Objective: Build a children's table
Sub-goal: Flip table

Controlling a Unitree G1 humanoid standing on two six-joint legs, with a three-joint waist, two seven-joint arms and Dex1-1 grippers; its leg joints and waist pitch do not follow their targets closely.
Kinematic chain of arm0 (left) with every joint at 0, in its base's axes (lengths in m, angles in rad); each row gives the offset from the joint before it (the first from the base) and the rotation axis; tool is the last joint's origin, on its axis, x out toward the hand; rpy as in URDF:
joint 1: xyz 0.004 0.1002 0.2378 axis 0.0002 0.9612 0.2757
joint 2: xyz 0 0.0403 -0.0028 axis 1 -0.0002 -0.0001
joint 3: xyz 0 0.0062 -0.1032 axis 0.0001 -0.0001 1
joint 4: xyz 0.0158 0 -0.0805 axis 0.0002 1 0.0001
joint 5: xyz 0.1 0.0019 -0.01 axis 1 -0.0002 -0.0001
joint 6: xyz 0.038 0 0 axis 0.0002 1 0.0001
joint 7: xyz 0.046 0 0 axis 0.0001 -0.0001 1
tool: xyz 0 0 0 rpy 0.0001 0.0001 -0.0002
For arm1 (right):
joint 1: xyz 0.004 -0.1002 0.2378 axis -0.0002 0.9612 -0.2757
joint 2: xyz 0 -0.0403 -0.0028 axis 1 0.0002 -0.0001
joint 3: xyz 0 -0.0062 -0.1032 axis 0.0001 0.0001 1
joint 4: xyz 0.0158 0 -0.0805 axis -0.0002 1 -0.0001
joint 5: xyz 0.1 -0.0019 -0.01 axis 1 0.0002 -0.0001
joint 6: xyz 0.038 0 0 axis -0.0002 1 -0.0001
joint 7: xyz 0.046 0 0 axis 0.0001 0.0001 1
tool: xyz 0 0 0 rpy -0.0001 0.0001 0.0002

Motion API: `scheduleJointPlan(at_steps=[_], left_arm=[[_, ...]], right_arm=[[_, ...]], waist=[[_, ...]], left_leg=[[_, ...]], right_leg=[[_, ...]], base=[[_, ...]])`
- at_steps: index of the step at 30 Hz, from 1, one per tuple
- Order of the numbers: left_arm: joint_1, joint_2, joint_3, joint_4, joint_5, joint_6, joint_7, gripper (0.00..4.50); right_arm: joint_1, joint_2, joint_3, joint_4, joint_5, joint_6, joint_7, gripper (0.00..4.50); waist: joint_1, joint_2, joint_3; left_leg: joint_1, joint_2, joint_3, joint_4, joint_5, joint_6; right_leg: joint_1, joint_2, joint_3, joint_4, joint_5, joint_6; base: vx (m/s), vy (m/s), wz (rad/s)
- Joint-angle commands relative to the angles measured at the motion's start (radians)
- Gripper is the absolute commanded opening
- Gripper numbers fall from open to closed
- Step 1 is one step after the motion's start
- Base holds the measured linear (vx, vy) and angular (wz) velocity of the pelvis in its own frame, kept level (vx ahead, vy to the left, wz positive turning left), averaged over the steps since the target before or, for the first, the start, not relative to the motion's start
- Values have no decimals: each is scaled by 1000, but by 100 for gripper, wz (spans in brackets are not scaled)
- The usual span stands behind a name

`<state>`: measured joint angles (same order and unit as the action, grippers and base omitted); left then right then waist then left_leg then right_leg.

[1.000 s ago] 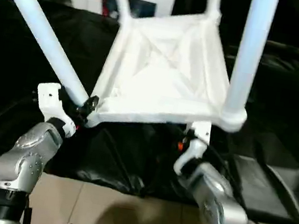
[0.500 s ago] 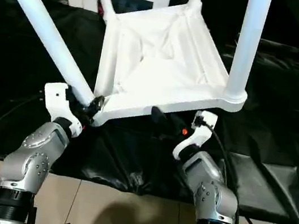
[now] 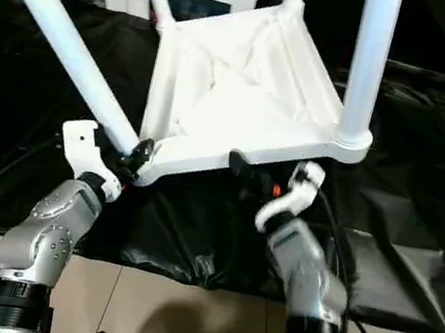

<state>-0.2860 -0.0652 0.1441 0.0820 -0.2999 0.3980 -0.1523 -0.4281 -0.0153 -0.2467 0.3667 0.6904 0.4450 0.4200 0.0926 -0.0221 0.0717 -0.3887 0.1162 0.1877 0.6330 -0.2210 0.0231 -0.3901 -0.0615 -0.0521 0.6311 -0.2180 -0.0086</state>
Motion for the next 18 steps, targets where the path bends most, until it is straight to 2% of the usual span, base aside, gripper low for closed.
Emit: scheduleJointPlan(at_steps=[1,3,4,5,7,9,11,12,14,15,16,17,18], left_arm=[[-10,-28,-27,-48,-88,18,-63,250],[-7,-23,-32,-53,-89,28,-70,250],[-4,-21,-35,-56,-90,33,-73,250],[-4,-21,-35,-56,-90,33,-73,250],[6,-14,-47,-67,-92,53,-86,250],[26,-2,-82,-84,-85,84,-113,250],[32,-3,-92,-92,-83,92,-120,250],[36,-5,-95,-98,-80,96,-123,250],[37,-5,-96,-101,-78,98,-124,250],[37,-6,-94,-101,-77,97,-124,250],[36,-6,-89,-99,-78,95,-120,250],[35,-6,-85,-99,-79,94,-118,250],[35,-6,-83,-99,-79,94,-116,250]], right_arm=[[-38,7,-34,67,23,-23,-11,450],[-68,10,-46,114,25,-35,-14,450],[-83,12,-56,137,28,-42,-16,450],[-83,12,-56,137,28,-42,-16,450],[-120,17,-85,192,39,-60,-21,450],[-175,15,-136,275,66,-81,-37,450],[-192,14,-148,298,75,-87,-27,450],[-209,11,-156,322,76,-96,-18,421],[-218,9,-160,337,74,-102,-13,414],[-225,8,-168,348,79,-104,-11,414],[-230,5,-175,363,76,-114,-9,409],[-233,3,-180,371,77,-116,-4,388],[-234,2,-182,375,77,-117,-1,376]], waist=[[5,-11,-79],[8,-10,-80],[11,-14,-81],[12,-12,-81],[18,-14,-82],[17,-16,-84],[20,-15,-83],[18,-18,-84],[18,-18,-82],[17,-23,-81],[18,-21,-82],[17,-26,-80],[18,-23,-80]], left_leg=[[24,119,-47,-72,68,109],[24,120,-47,-71,75,109],[24,120,-47,-71,84,113],[24,120,-47,-71,89,114],[22,119,-45,-68,99,124],[21,119,-44,-69,93,122],[22,118,-41,-67,89,122],[20,119,-40,-67,96,126],[18,117,-38,-65,85,131],[19,117,-37,-66,76,131],[18,117,-37,-66,71,129],[18,117,-35,-66,59,126],[19,118,-34,-67,48,120]], right_leg=[[43,-120,56,-50,79,-301],[43,-119,55,-48,86,-302],[43,-118,55,-45,101,-302],[44,-119,54,-44,105,-304],[42,-120,54,-41,117,-306],[43,-121,53,-40,100,-309],[41,-120,53,-42,92,-305],[42,-120,53,-39,104,-305],[41,-120,54,-42,91,-308],[41,-120,54,-44,78,-306],[41,-121,54,-44,68,-305],[41,-121,54,-47,47,-302],[39,-119,55,-48,27,-296]], base=[[0,0,0],[0,0,0],[0,0,0],[0,0,0],[0,0,0],[0,0,0],[0,0,0],[0,0,0],[0,0,0],[0,0,0],[0,0,0],[0,0,0],[0,0,0]])
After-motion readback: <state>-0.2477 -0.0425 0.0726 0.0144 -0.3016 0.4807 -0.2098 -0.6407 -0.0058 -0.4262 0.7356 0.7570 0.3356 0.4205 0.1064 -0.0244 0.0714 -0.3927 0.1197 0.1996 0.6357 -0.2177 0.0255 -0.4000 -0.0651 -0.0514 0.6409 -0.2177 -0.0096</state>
